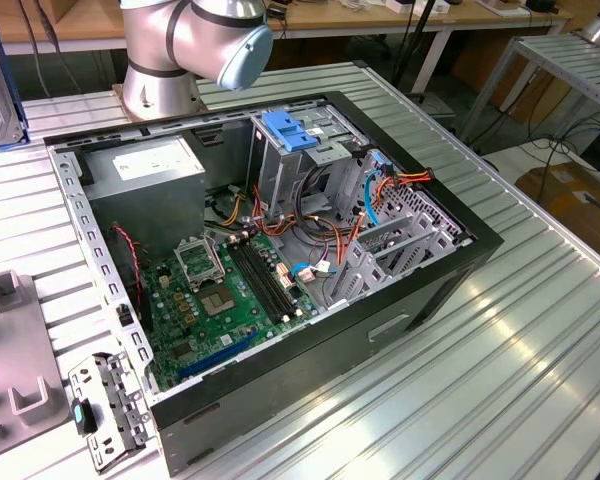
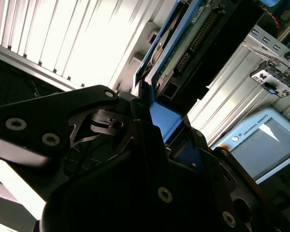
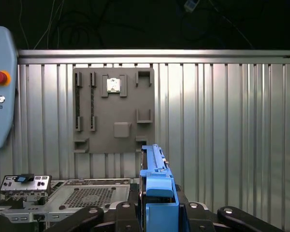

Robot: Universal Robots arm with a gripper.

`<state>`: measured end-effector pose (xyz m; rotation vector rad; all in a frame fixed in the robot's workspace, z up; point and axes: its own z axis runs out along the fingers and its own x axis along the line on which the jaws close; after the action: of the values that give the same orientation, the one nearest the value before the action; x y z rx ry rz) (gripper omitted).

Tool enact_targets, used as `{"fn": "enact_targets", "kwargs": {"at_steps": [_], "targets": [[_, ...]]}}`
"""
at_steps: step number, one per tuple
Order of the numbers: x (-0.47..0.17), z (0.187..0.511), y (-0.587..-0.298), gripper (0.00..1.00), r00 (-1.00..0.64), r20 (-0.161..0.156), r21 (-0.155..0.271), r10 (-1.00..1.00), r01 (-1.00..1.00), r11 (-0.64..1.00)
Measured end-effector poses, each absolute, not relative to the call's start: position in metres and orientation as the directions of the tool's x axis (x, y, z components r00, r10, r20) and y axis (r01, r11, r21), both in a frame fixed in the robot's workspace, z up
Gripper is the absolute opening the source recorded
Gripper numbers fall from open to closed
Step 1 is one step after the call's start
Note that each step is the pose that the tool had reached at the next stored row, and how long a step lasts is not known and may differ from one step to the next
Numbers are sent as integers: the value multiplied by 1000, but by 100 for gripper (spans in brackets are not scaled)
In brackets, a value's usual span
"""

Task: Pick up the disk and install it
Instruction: 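Pick up the disk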

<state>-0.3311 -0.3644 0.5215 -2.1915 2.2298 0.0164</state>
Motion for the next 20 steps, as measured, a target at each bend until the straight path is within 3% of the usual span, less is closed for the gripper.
{"fn": "enact_targets", "kwargs": {"at_steps": [20], "targets": [[-313, 521, -375, 37, -17, -18, -3, -1000, -1000, 17]]}}
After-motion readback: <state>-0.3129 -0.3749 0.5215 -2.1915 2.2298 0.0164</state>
